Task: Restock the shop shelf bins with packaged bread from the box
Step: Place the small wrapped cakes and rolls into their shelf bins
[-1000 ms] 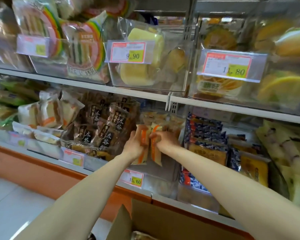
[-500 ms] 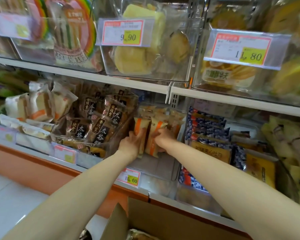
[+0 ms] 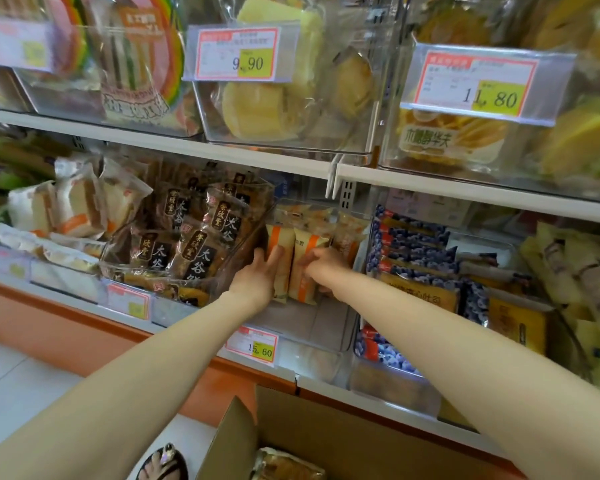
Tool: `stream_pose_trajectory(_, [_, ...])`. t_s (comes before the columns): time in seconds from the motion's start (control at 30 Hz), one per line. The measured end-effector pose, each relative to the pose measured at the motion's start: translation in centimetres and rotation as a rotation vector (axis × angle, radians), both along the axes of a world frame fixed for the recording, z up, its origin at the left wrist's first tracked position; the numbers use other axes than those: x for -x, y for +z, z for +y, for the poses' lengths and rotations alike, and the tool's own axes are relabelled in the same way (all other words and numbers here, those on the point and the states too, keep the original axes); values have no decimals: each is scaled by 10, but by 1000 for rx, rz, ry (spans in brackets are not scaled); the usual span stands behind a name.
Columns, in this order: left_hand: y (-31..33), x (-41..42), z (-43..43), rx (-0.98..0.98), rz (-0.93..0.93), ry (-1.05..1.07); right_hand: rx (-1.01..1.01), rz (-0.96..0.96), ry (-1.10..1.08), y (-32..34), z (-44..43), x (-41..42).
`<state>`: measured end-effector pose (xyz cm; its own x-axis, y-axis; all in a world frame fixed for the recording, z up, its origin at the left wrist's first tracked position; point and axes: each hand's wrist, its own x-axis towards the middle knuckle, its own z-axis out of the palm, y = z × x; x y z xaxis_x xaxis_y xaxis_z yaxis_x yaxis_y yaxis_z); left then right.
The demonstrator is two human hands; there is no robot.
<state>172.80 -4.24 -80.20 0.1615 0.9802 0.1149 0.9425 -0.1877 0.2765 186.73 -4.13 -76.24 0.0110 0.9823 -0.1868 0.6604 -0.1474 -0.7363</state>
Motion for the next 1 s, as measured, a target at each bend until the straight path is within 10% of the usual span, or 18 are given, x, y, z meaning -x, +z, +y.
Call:
stream_pose_trajectory(0.63, [40, 35, -141, -81, -575, -262, -470, -145, 518, 17, -161, -48])
stream_pose_trajectory(1.0, [-108, -11, -204, 610, -459, -163, 105, -330, 617, -177, -224, -103])
